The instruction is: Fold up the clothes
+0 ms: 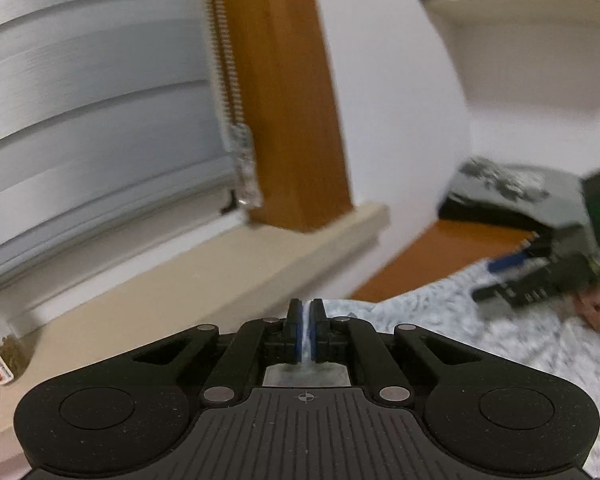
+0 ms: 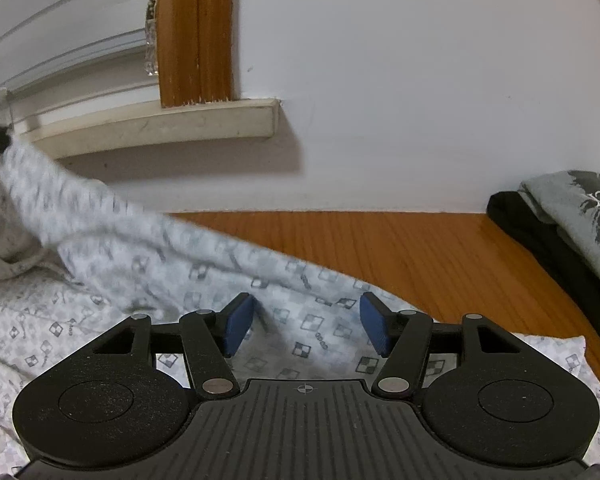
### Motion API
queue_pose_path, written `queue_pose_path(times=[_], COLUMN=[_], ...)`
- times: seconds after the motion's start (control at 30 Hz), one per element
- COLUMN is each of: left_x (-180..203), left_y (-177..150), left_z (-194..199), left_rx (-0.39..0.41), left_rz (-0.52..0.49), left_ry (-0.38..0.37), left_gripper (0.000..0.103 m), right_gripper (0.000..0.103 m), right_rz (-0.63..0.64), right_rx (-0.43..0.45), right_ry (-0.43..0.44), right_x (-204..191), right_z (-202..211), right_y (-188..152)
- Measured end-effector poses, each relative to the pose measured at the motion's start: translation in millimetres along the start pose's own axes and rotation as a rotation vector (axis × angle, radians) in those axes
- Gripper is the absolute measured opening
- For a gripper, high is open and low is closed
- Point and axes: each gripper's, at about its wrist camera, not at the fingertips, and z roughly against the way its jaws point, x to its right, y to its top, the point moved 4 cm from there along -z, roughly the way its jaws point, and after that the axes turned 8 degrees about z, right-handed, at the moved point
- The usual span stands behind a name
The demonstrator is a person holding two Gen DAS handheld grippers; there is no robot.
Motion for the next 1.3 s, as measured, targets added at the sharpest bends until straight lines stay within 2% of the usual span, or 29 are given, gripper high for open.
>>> queue_pose_path(times=[0.03,0.13,0.23,0.4,0.47,0.53,0.7,0.77,0.93,1.03,1.1,1.17,1.27,1.3], left_x=[5,17,27,21,18,18,16,14,1,-6,-8,-6,-3,-2], left_y=[-5,-36,-61,-49,-39,-32,-28,-27,-19,-12,-11,-12,-10,-8], left_z=[2,4,6,10,10,4,-35,-49,-72,-87,-97,-104,-109,-108], left_rx=[-0.016,-0.143,-0.215,-0.173,-0.140,-0.128,-0.183,-0.190,-0.202,-0.217,-0.242,-0.269,-0.247,-0.229], left_rz=[-0.006,0.002,-0.037,-0.027,-0.020,-0.011,0.067,0.096,0.118,0.129,0.132,0.108,0.070,0.060], left_ry=[-0.015,-0.096,-0.106,-0.082,-0.072,-0.076,-0.113,-0.108,-0.081,-0.068,-0.082,-0.088,-0.058,-0.047], left_gripper=[0.004,0.005,0.005,0.018,0.036,0.047,0.048,0.050,0.049,0.047,0.039,0.013,0.008,0.006], right_gripper=[0.059,0.059,0.060,0.060,0.060,0.060,0.060,0.060,0.060,0.060,0.060,0.060,0.059,0.058], right_rz=[-0.001,0.001,-0.001,0.009,0.011,0.011,0.006,0.017,0.085,0.178,0.272,0.373,0.485,0.491], right_rx=[-0.002,0.002,-0.001,-0.002,-0.003,-0.001,0.021,0.057,0.074,0.078,0.077,0.069,0.047,0.048], right_ry=[0.007,0.030,0.030,0.021,0.017,0.017,0.031,0.073,0.116,0.146,0.157,0.136,0.084,0.090], right_x=[1,3,3,3,2,3,3,1,-9,-27,-44,-61,-80,-82], right_z=[0,0,-1,0,0,1,4,10,15,13,9,4,-5,-6], right_y=[0,0,1,3,4,4,5,5,9,13,15,15,17,18])
